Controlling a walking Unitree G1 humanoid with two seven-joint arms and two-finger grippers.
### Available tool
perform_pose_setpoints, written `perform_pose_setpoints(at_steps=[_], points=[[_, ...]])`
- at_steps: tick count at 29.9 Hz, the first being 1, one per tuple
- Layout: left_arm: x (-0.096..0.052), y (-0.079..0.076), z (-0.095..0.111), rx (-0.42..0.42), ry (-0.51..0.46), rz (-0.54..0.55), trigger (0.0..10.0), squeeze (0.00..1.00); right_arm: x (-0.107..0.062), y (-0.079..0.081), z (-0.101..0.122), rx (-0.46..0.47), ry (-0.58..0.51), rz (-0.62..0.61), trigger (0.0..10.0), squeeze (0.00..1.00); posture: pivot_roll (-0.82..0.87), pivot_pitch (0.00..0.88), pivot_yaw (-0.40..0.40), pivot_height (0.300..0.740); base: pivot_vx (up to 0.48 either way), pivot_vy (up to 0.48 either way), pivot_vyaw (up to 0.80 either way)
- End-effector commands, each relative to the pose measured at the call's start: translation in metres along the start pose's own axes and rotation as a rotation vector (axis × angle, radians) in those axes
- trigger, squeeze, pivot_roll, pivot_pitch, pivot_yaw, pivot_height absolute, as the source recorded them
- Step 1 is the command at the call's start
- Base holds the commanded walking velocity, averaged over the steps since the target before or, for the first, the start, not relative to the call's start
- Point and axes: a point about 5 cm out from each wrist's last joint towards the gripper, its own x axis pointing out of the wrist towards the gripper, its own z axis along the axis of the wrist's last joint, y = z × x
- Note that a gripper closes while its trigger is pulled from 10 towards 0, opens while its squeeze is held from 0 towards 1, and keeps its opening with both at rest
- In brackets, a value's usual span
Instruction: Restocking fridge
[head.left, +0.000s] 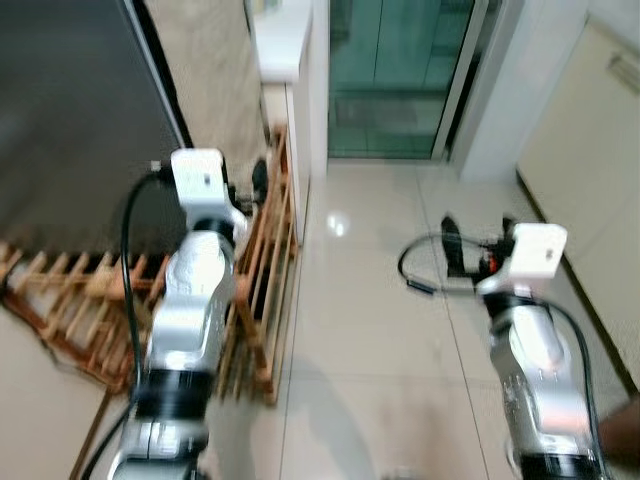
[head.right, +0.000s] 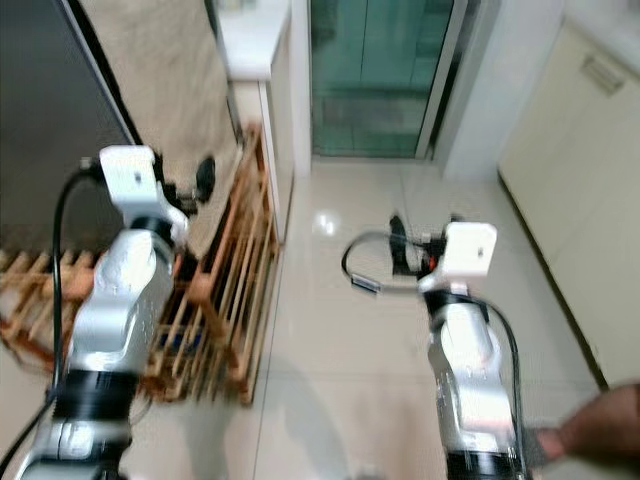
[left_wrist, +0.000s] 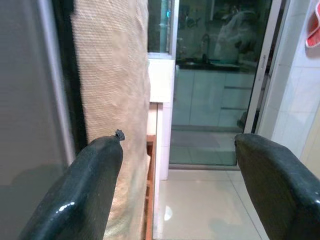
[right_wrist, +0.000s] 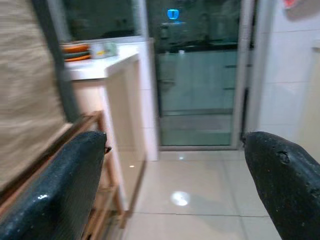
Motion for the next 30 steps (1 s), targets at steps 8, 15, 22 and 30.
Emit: perform_pose_setpoints(at_steps=[8, 15, 22, 30], points=[[0.038, -0.016, 0.0, -0.039, 0.082, 0.039, 10.0, 0.0, -0.001, 0.008, -0.004, 0.01, 0.008, 0.019, 10.0, 0.0, -0.09, 0.0, 0.075, 0.74, 0.0, 0.0, 0.0], [0.029, -0.002, 0.005, -0.013, 0.014, -0.104, 10.0, 0.0, -0.009, 0.007, 0.003, 0.003, -0.014, 0.003, 10.0, 0.0, -0.12, 0.0, 0.111, 0.74, 0.0, 0.0, 0.0], [-0.051, 0.043, -0.009, 0.006, -0.012, -0.1, 10.0, 0.0, -0.04, -0.002, 0.024, -0.07, -0.101, -0.092, 10.0, 0.0, -0.08, 0.0, 0.086, 0.74, 0.0, 0.0, 0.0], [-0.086, 0.041, -0.01, -0.003, -0.064, 0.077, 10.0, 0.0, -0.075, -0.015, 0.014, -0.132, -0.098, -0.121, 10.0, 0.0, -0.06, 0.0, 0.039, 0.74, 0.0, 0.0, 0.0]])
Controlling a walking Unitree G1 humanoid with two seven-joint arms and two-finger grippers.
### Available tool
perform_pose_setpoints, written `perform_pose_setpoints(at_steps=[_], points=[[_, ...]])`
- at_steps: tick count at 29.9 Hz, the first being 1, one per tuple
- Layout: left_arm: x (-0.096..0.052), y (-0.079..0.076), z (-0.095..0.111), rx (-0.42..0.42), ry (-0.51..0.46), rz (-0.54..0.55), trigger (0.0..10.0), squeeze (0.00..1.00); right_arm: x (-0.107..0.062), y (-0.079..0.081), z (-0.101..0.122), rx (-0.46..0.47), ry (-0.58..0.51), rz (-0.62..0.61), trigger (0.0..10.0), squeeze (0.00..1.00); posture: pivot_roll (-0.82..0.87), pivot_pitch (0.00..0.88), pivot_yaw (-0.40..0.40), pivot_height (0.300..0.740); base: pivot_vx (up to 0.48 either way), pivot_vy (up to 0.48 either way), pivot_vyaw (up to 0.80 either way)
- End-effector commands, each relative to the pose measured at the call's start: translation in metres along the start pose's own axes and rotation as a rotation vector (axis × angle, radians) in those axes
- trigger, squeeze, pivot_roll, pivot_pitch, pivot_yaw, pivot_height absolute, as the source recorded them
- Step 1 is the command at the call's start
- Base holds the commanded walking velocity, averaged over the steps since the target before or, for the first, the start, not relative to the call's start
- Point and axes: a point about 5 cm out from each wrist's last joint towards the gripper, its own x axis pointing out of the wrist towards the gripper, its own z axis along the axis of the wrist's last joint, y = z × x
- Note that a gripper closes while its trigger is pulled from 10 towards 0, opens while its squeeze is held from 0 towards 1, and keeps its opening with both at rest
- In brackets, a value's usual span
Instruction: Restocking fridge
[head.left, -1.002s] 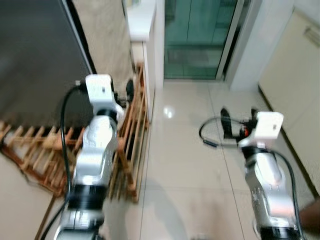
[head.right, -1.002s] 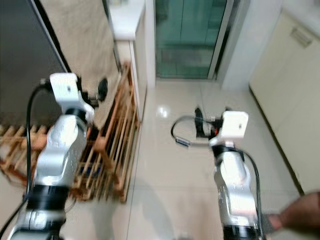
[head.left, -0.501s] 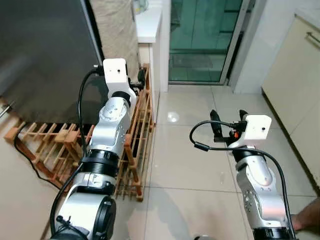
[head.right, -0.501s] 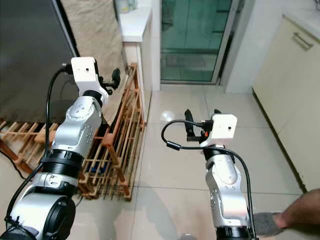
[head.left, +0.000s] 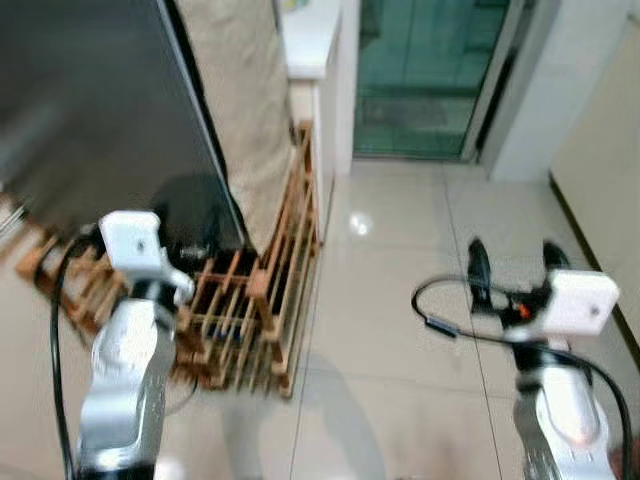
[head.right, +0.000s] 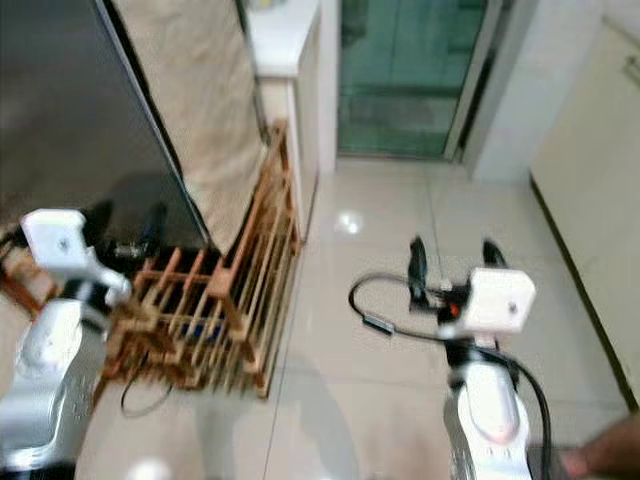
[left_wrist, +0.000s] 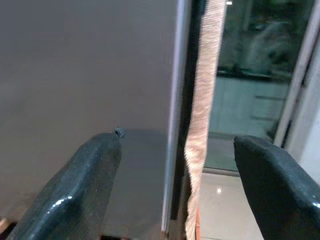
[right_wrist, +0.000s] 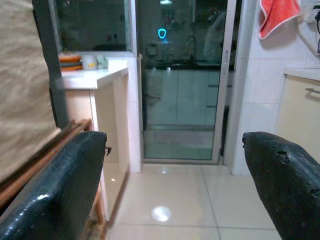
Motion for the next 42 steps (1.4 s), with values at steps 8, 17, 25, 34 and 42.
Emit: perform_pose_setpoints(at_steps=[8, 17, 25, 34, 42], points=[[0.018, -0.01, 0.015, -0.06, -0.025, 0.026, 10.0, 0.0, 0.015, 0.001, 0.001, -0.028, -0.022, 0.009, 10.0, 0.0, -0.07, 0.0, 0.052, 0.74, 0.218, 0.0, 0.0], [0.027, -0.013, 0.018, -0.058, -0.01, 0.055, 10.0, 0.0, 0.03, 0.009, -0.003, 0.011, -0.014, 0.038, 10.0, 0.0, -0.08, 0.0, 0.064, 0.74, 0.457, 0.0, 0.0], [0.031, -0.003, 0.021, -0.034, -0.021, 0.148, 10.0, 0.0, 0.034, 0.016, -0.006, 0.02, 0.005, 0.08, 10.0, 0.0, -0.07, 0.0, 0.058, 0.74, 0.413, 0.0, 0.0], [0.032, -0.004, 0.025, 0.011, -0.03, 0.131, 10.0, 0.0, 0.036, 0.022, -0.005, 0.026, -0.004, 0.107, 10.0, 0.0, -0.07, 0.0, 0.061, 0.74, 0.0, 0.0, 0.0], [0.049, -0.011, 0.027, -0.003, -0.014, 0.085, 10.0, 0.0, 0.037, 0.023, -0.007, 0.028, 0.007, 0.12, 10.0, 0.0, -0.06, 0.0, 0.055, 0.74, 0.0, 0.0, 0.0]])
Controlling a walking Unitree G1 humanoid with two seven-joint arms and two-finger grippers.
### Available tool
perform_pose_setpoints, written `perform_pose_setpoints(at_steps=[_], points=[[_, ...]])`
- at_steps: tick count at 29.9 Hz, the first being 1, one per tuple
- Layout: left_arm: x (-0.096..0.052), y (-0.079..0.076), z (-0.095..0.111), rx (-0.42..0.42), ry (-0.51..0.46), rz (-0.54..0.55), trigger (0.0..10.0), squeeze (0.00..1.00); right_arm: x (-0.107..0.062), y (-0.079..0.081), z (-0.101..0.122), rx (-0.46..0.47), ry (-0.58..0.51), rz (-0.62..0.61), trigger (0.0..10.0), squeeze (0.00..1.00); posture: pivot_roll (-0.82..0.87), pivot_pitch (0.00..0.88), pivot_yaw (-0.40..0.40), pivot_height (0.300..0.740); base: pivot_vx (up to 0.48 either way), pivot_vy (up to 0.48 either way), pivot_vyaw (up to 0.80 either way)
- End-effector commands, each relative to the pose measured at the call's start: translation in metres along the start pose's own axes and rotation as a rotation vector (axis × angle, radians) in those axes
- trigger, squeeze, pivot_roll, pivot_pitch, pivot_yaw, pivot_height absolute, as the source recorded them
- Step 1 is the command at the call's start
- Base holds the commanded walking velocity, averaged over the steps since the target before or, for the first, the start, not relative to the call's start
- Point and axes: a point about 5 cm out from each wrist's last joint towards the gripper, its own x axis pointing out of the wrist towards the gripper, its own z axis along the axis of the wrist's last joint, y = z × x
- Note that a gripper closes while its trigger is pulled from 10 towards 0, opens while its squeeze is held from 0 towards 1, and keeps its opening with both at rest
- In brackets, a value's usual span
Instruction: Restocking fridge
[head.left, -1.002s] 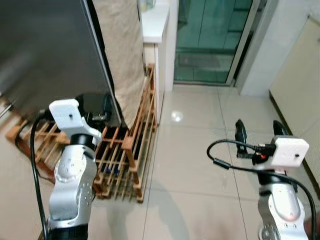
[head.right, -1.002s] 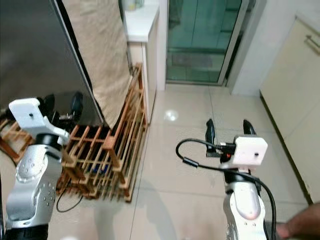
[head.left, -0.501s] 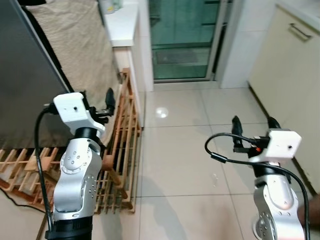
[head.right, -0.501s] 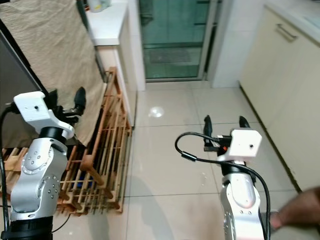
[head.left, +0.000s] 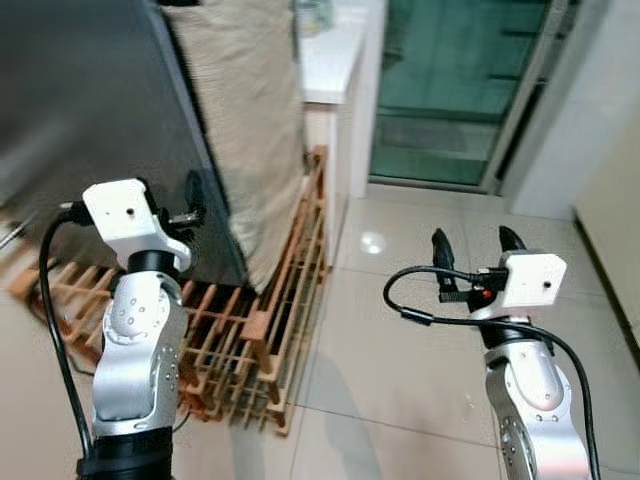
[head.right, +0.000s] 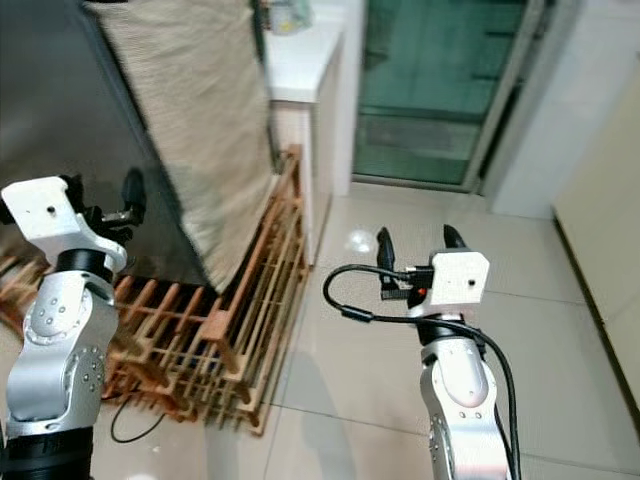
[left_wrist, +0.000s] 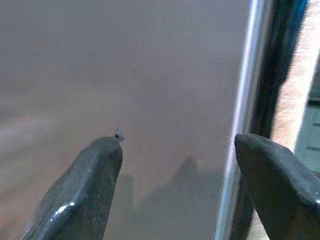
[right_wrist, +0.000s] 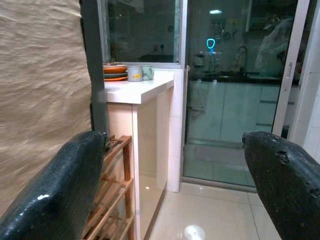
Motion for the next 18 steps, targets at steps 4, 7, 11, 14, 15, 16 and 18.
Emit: perform_pose_setpoints(at_steps=[4, 7, 11, 14, 15, 16, 18], points=[[0.031, -0.021, 0.004, -0.043, 0.039, -0.099, 10.0, 0.0, 0.007, -0.003, -0.003, 0.002, 0.008, -0.003, 10.0, 0.0, -0.07, 0.0, 0.058, 0.74, 0.0, 0.0, 0.0], [0.04, -0.029, 0.004, -0.055, 0.048, -0.121, 10.0, 0.0, 0.013, -0.004, -0.001, 0.001, -0.002, -0.005, 10.0, 0.0, -0.07, 0.0, 0.06, 0.74, 0.0, 0.0, 0.0], [0.045, -0.035, 0.001, -0.057, 0.069, -0.125, 10.0, 0.0, 0.016, -0.005, 0.002, -0.001, -0.013, -0.016, 10.0, 0.0, -0.08, 0.0, 0.066, 0.74, 0.0, 0.0, 0.0], [0.047, -0.037, -0.003, -0.055, 0.087, -0.121, 10.0, 0.0, 0.016, -0.007, 0.003, -0.003, -0.016, -0.025, 10.0, 0.0, -0.1, 0.0, 0.076, 0.74, 0.0, 0.0, 0.0], [0.048, -0.037, -0.004, -0.061, 0.092, -0.12, 10.0, 0.0, 0.014, -0.008, 0.002, -0.003, -0.014, -0.033, 10.0, 0.0, -0.1, 0.0, 0.076, 0.74, 0.0, 0.0, 0.0], [0.048, -0.037, -0.004, -0.061, 0.092, -0.12, 10.0, 0.0, 0.014, -0.008, 0.002, -0.003, -0.014, -0.033, 10.0, 0.0, -0.1, 0.0, 0.076, 0.74, 0.0, 0.0, 0.0], [0.047, -0.04, -0.003, -0.074, 0.092, -0.134, 10.0, 0.0, 0.013, -0.009, 0.001, -0.003, -0.01, -0.037, 10.0, 0.0, -0.1, 0.0, 0.077, 0.74, 0.0, 0.0, 0.0]])
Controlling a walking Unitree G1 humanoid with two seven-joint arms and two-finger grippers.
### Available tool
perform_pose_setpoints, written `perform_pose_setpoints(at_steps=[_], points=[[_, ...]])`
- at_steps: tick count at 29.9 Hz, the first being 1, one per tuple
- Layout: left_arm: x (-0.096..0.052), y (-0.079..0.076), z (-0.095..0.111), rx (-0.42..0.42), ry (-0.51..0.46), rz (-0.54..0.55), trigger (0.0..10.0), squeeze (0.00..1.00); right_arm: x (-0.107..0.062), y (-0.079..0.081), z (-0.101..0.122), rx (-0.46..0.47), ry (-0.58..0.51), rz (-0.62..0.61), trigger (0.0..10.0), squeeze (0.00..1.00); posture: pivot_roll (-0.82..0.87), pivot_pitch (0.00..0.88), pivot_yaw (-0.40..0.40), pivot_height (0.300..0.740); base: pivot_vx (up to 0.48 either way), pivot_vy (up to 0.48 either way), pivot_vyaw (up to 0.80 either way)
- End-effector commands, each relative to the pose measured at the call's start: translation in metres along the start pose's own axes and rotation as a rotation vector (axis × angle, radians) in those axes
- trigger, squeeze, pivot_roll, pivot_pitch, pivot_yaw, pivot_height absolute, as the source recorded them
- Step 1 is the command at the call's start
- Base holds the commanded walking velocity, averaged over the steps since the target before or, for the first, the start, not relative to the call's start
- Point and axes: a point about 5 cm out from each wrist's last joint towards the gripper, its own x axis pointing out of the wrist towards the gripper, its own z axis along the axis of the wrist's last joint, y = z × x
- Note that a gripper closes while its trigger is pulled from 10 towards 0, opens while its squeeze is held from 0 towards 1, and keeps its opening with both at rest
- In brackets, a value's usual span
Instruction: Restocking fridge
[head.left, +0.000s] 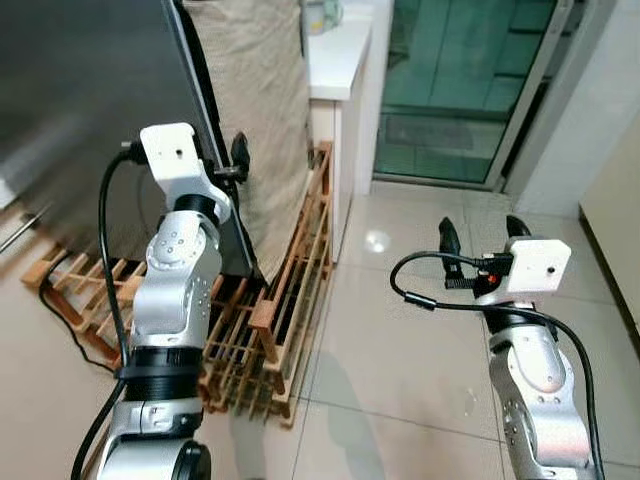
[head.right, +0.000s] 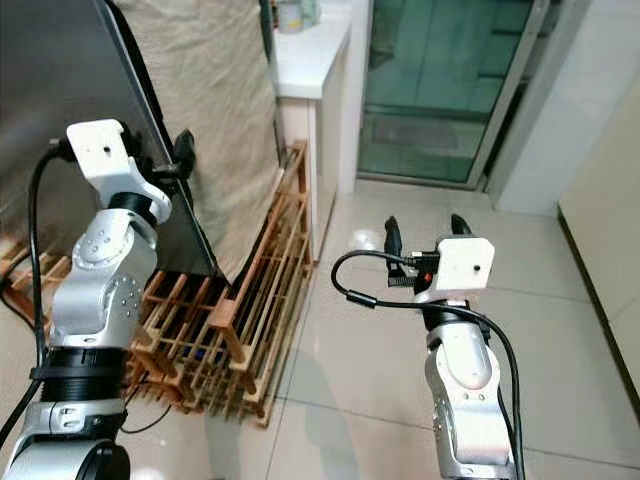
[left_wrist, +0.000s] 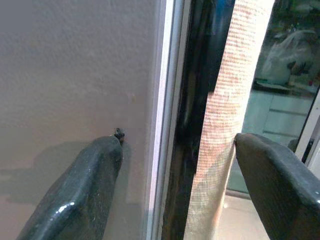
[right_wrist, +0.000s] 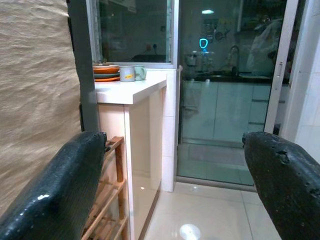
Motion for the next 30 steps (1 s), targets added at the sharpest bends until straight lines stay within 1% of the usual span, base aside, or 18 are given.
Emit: perform_pose_setpoints(at_steps=[1, 3, 6, 9, 12, 17, 18, 19, 20, 22, 23, 24, 25, 26, 27, 28, 29, 30], points=[[0.0, -0.008, 0.0, -0.014, 0.018, -0.041, 10.0, 0.0, -0.001, -0.002, 0.0, 0.006, 0.001, -0.008, 10.0, 0.0, -0.1, 0.0, 0.078, 0.74, 0.0, 0.0, 0.0], [-0.002, -0.01, 0.001, -0.018, 0.017, -0.055, 10.0, 0.0, -0.001, -0.002, 0.0, 0.006, 0.002, -0.007, 10.0, 0.0, -0.1, 0.0, 0.078, 0.74, 0.0, 0.0, 0.0], [-0.01, -0.017, -0.003, -0.03, 0.041, -0.121, 10.0, 0.0, -0.002, -0.002, -0.003, 0.005, 0.012, -0.007, 10.0, 0.0, -0.09, 0.0, 0.076, 0.74, 0.0, 0.0, 0.0], [-0.013, -0.017, -0.006, -0.024, 0.054, -0.131, 10.0, 0.0, -0.002, -0.001, -0.003, 0.007, 0.015, -0.002, 10.0, 0.0, -0.09, 0.0, 0.073, 0.74, 0.0, 0.0, 0.0], [-0.013, -0.015, -0.009, -0.038, 0.071, -0.114, 10.0, 0.0, -0.002, 0.001, -0.004, 0.011, 0.02, 0.001, 10.0, 0.0, -0.09, 0.0, 0.073, 0.74, 0.0, 0.0, 0.0], [-0.012, -0.017, -0.009, -0.021, 0.076, -0.122, 10.0, 0.0, -0.002, 0.002, -0.005, 0.013, 0.022, 0.003, 10.0, 0.0, -0.08, 0.0, 0.071, 0.74, 0.0, 0.0, 0.0], [-0.011, -0.017, -0.01, -0.022, 0.081, -0.118, 10.0, 0.0, -0.002, 0.002, -0.005, 0.014, 0.022, 0.004, 10.0, 0.0, -0.08, 0.0, 0.067, 0.74, 0.0, 0.0, 0.0], [-0.003, -0.02, -0.014, -0.006, 0.089, -0.114, 10.0, 0.0, -0.001, 0.003, -0.005, 0.018, 0.024, 0.009, 10.0, 0.0, -0.08, 0.0, 0.067, 0.74, 0.0, 0.0, 0.0], [-0.003, -0.02, -0.014, -0.006, 0.089, -0.114, 10.0, 0.0, -0.001, 0.003, -0.005, 0.018, 0.024, 0.009, 10.0, 0.0, -0.08, 0.0, 0.067, 0.74, 0.0, 0.0, 0.0], [0.005, -0.029, -0.018, 0.006, 0.098, -0.146, 10.0, 0.0, 0.0, 0.004, -0.005, 0.021, 0.025, 0.015, 10.0, 0.0, -0.08, 0.0, 0.06, 0.74, 0.0, 0.0, 0.0], [0.01, -0.04, -0.022, -0.013, 0.115, -0.203, 10.0, 0.0, 0.0, 0.005, -0.005, 0.021, 0.026, 0.017, 10.0, 0.0, -0.08, 0.0, 0.06, 0.74, 0.0, 0.0, 0.0], [0.012, -0.073, -0.028, -0.05, 0.149, -0.412, 10.0, 0.0, 0.002, 0.004, -0.005, 0.021, 0.027, 0.018, 10.0, 0.0, -0.08, 0.0, 0.055, 0.74, 0.0, 0.0, 0.0], [0.012, -0.073, -0.028, -0.05, 0.149, -0.412, 10.0, 0.0, 0.002, 0.004, -0.005, 0.021, 0.027, 0.018, 10.0, 0.0, -0.08, 0.0, 0.055, 0.74, 0.0, 0.0, 0.0], [0.009, -0.101, -0.032, -0.166, 0.196, -0.563, 10.0, 0.0, 0.003, 0.004, -0.005, 0.023, 0.025, 0.017, 10.0, 0.0, -0.08, 0.0, 0.054, 0.74, 0.0, 0.0, 0.0], [0.008, -0.106, -0.033, -0.203, 0.207, -0.592, 10.0, 0.0, 0.004, 0.004, -0.005, 0.023, 0.024, 0.016, 10.0, 0.0, -0.08, 0.0, 0.054, 0.74, 0.0, 0.0, 0.0], [0.008, -0.106, -0.033, -0.203, 0.207, -0.592, 10.0, 0.0, 0.004, 0.004, -0.005, 0.023, 0.024, 0.016, 10.0, 0.0, -0.08, 0.0, 0.054, 0.74, 0.0, 0.0, 0.0], [0.007, -0.111, -0.033, -0.227, 0.214, -0.619, 10.0, 0.0, 0.004, 0.004, -0.005, 0.023, 0.024, 0.016, 10.0, 0.0, -0.09, 0.0, 0.06, 0.74, 0.0, 0.0, 0.0], [0.007, -0.12, -0.032, -0.223, 0.205, -0.666, 10.0, 0.0, 0.006, 0.004, -0.004, 0.022, 0.018, 0.012, 10.0, 0.0, -0.1, 0.0, 0.069, 0.74, 0.0, 0.0, 0.0]])
